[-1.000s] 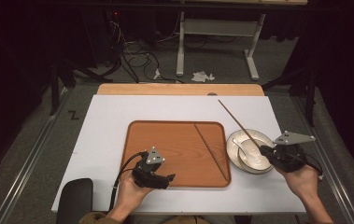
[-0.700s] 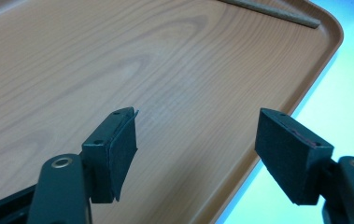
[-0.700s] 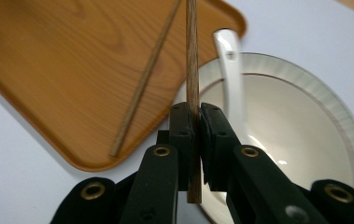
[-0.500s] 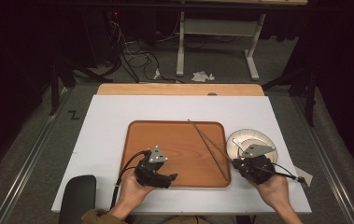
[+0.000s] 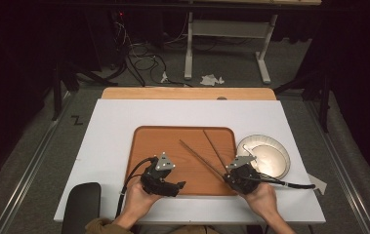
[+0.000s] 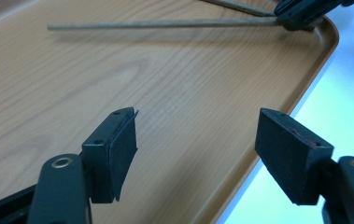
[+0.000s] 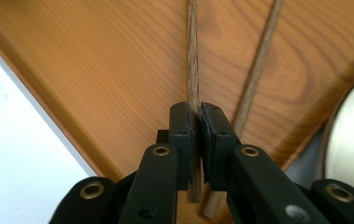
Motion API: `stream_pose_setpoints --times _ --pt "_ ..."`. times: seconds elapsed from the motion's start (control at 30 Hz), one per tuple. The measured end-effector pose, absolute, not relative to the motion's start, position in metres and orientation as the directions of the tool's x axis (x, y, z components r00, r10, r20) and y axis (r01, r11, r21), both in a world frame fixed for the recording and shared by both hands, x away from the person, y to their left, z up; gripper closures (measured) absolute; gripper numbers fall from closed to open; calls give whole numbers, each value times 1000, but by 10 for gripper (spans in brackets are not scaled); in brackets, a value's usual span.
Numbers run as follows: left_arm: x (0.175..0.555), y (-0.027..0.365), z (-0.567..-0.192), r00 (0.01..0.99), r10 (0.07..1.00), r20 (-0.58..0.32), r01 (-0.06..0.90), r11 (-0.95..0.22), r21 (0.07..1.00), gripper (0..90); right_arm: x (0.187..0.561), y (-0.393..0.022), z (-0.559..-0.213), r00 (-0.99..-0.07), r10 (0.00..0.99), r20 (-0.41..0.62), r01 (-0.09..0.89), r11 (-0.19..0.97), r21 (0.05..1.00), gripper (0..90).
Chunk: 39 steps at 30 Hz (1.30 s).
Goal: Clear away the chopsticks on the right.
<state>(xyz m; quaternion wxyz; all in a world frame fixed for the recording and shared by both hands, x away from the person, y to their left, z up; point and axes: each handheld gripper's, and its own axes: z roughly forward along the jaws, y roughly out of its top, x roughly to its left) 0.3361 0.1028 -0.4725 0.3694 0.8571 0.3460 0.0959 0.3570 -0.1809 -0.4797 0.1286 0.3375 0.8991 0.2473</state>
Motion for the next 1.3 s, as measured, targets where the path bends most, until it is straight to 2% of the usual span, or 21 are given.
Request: stream_pose_setpoints --times 0.2,0.3,0.37,0.5,0.6,0.8,1.07,1.3 --pt "336 103 -473 742 664 -89 523 -491 697 294 357 -178 -488 -743 663 -88 544 676 498 842" --pt "336 102 -473 742 665 -85 521 -492 698 294 357 -178 -489 -737 670 -86 548 667 505 757" --pt "336 102 -473 741 666 -84 521 -492 698 294 357 -178 -488 -742 665 -89 538 670 512 738" --pt "336 103 -473 739 669 -82 521 -490 699 295 355 -178 -484 -750 657 -80 509 650 565 755" --pt "336 102 -473 737 671 -80 522 -491 698 295 353 -175 -483 -780 623 -54 474 645 599 816" --pt "335 102 -473 737 671 -76 521 -493 696 294 356 -170 -491 -806 591 -39 466 673 574 839" --pt "334 104 -472 731 678 -76 524 -487 699 294 365 -173 -493 -764 637 -103 491 678 547 838" --pt "332 106 -472 726 684 -79 528 -480 700 294 372 -179 -493 -744 661 -100 513 661 547 845"
